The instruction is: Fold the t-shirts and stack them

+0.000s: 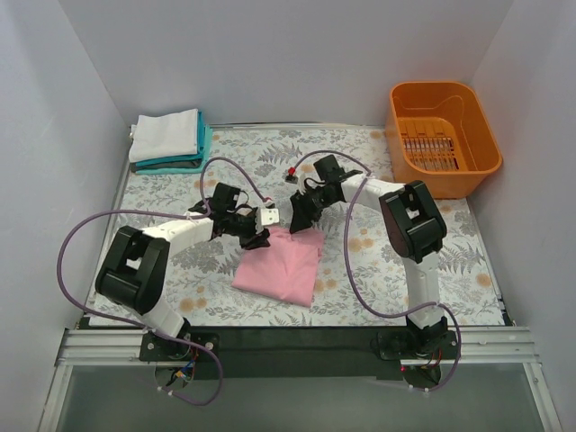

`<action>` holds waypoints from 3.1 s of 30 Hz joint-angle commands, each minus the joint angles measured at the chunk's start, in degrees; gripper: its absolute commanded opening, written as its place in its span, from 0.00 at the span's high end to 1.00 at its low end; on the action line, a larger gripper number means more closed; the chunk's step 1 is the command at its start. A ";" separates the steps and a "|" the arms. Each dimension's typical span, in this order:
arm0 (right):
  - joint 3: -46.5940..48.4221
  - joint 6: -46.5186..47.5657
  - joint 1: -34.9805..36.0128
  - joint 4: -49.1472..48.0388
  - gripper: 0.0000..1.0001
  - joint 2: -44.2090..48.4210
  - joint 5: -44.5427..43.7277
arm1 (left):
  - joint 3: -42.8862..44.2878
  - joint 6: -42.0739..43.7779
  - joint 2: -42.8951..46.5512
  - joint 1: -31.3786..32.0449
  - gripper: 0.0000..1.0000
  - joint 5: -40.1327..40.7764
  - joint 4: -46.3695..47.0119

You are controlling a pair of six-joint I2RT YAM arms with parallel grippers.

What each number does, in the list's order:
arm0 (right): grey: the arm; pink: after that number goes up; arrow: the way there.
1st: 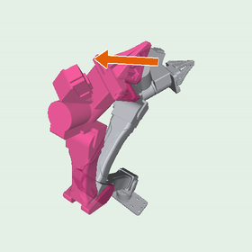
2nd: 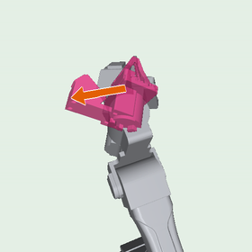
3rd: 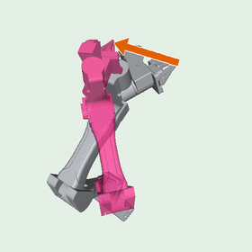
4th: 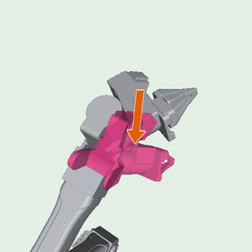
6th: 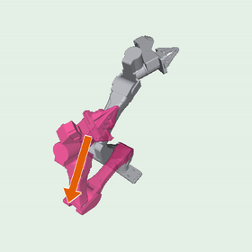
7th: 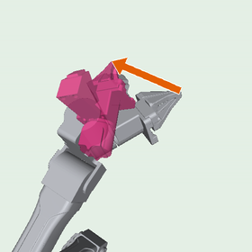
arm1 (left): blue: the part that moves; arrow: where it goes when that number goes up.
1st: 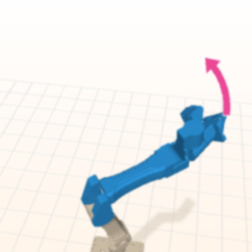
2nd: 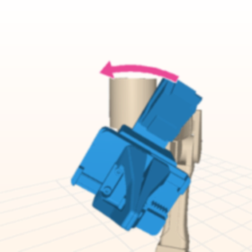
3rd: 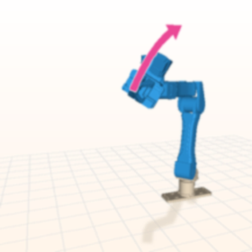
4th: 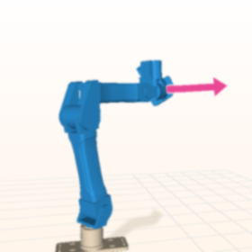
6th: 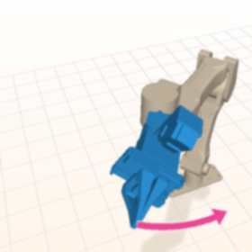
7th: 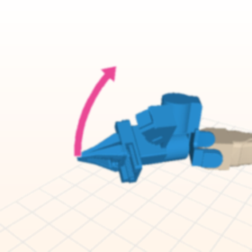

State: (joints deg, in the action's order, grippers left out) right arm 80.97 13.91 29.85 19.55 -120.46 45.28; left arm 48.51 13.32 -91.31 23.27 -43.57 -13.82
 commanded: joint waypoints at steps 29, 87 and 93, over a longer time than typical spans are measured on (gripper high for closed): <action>5.69 2.26 4.61 -0.39 0.55 -4.60 6.23 | 2.81 -5.85 2.19 2.57 0.61 -0.55 -3.75; 0.94 4.46 5.49 -0.65 0.73 -8.91 9.65 | 4.31 -4.98 8.69 6.09 1.00 5.42 -4.63; 1.29 4.19 5.49 -0.65 0.74 -8.82 11.59 | 1.68 -3.92 8.87 6.09 1.00 9.99 0.89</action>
State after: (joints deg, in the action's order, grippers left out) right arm 83.68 16.91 34.57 17.34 -127.26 58.04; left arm 51.09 8.10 -83.92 29.21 -36.73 -16.84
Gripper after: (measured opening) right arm 0.267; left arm 0.027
